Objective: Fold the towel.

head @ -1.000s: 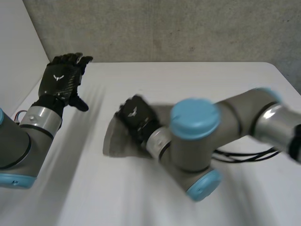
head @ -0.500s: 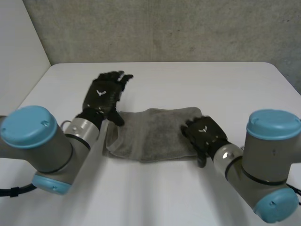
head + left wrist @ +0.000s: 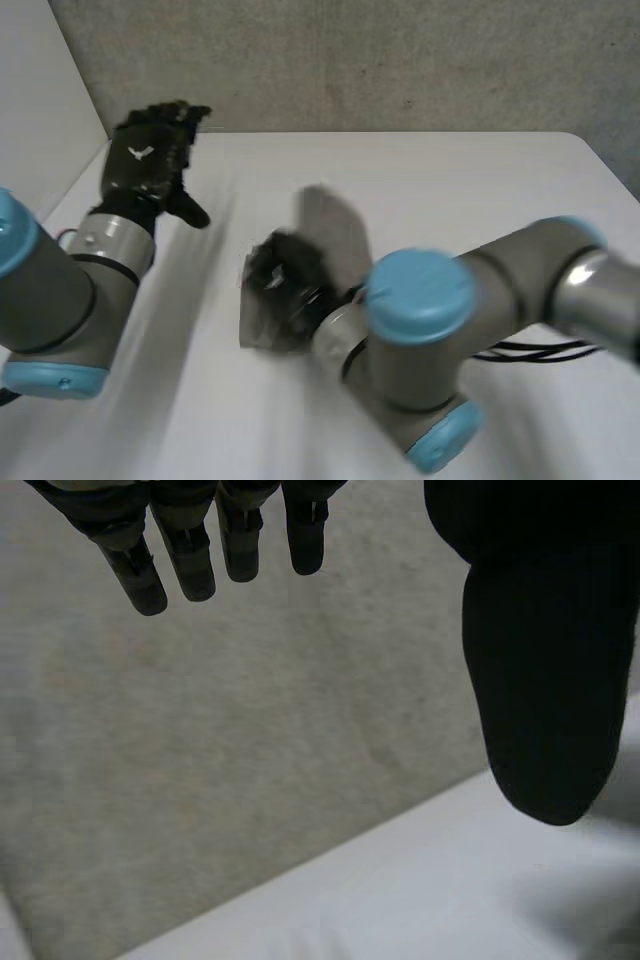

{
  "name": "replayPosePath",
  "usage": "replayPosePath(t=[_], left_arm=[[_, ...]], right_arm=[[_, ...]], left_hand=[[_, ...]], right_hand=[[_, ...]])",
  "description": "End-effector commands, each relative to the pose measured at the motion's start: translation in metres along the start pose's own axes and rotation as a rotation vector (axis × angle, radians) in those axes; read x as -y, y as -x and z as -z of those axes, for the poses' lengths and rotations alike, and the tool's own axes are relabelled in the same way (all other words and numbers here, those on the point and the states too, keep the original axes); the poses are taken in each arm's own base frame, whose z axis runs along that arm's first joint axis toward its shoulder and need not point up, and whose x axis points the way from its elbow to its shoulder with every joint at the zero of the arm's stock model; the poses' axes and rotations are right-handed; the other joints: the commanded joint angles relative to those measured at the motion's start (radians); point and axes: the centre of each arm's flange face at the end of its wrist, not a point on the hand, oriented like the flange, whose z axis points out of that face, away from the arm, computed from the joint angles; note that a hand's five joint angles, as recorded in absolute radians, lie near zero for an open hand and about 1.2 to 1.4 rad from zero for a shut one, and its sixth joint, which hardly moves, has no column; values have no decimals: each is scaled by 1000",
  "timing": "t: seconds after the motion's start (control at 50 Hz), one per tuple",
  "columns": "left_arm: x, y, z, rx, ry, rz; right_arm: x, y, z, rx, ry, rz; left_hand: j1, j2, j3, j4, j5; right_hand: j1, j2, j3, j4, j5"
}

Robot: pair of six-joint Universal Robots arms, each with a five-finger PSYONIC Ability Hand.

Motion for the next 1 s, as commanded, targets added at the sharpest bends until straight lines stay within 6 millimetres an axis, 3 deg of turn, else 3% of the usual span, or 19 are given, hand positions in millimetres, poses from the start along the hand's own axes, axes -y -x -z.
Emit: replayPosePath(t=[0.02, 0.04, 0.06, 0.1, 0.14, 0.16, 0.24, 0.32, 0.36, 0.54, 0.64, 0.72, 0.84, 0.88, 0.92, 0.94, 0.96, 0.98, 1.0], left_arm=[[2, 16, -1, 58, -5, -2], [2, 16, -1, 58, -4, 0], [1, 15, 0, 53, -1, 0], [1, 14, 0, 48, 0, -1], [-2, 13, -1, 46, 6, -1], [-5, 13, -1, 44, 12, -1], [-10, 8, -3, 30, 22, -2], [-21, -12, -2, -27, 50, 6], [-27, -20, -1, -49, 69, 9], [-81, -61, 24, -168, 260, 2], [-112, -67, 34, -188, 367, -11], [-119, -67, 36, -190, 387, -13], [-90, -65, 26, -180, 307, -5], [-55, -63, 18, -173, 217, 3], [-36, -61, 14, -166, 174, 9], [-12, -59, 11, -158, 128, 14], [-12, -58, 11, -158, 128, 14], [11, -55, 10, -148, 91, 19], [11, -55, 10, -148, 90, 19]], right_arm=[[4, 59, 1, 279, -49, 109], [4, 59, 1, 279, -49, 109], [5, 52, 1, 254, -44, 83], [8, 39, 1, 200, -51, 30], [16, -2, 8, 46, -88, -163], [16, -2, 8, 45, -89, -164], [5, -58, 26, -146, -135, -507], [-11, -74, 38, -181, -102, -686], [-38, -84, 43, -198, -11, -808], [-88, -63, 26, -126, 197, -968], [-113, -30, 8, -39, 314, -1015], [-117, -24, 5, -13, 346, -1020], [-90, -70, 15, -96, 254, -985], [-77, -91, 22, -139, 204, -967], [-58, -138, 40, -286, 134, -922], [-58, -138, 40, -287, 134, -922], [-58, -138, 40, -287, 134, -922], [-52, -161, 51, -385, 119, -903], [-43, -184, 65, -488, 105, -880]], left_hand=[[5, 8, 9, 8, -25], [5, 8, 9, 8, -25], [5, 8, 9, 8, -25], [5, 8, 9, 8, -25], [5, 8, 9, 8, -25], [5, 8, 9, 8, -25], [5, 8, 9, 8, -25], [5, 8, 9, 8, -25], [5, 8, 9, 8, -25], [5, 8, 9, 8, -25], [8, 12, 13, 12, -21], [8, 12, 13, 12, -21], [5, 8, 9, 8, -25], [5, 8, 9, 8, -25], [5, 8, 9, 8, -25], [5, 8, 9, 8, -25], [5, 8, 9, 8, -25], [5, 8, 9, 8, -25], [5, 8, 9, 8, -25]], right_hand=[[-51, -22, -66, -67, -65], [-52, -23, -67, -68, -67], [-549, -520, -564, -565, -564], [-786, -757, -801, -802, -800], [-1152, -1123, -1166, -1167, -1166], [-1152, -1123, -1166, -1167, -1166], [-1152, -1123, -1166, -1167, -1166], [-1152, -1123, -1166, -1167, -1166], [-1152, -1123, -1166, -1167, -1166], [-1152, -1123, -1166, -1167, -1166], [-1152, -1123, -1166, -1167, -1166], [-1152, -1123, -1166, -1167, -1166], [-1152, -1123, -1166, -1167, -1166], [-1152, -1123, -1166, -1167, -1166], [-1152, -1123, -1166, -1167, -1166], [-1152, -1123, -1166, -1167, -1166], [-1152, -1123, -1166, -1167, -1166], [-1152, -1123, -1166, -1167, -1166], [-1152, -1123, -1166, -1167, -1166]])
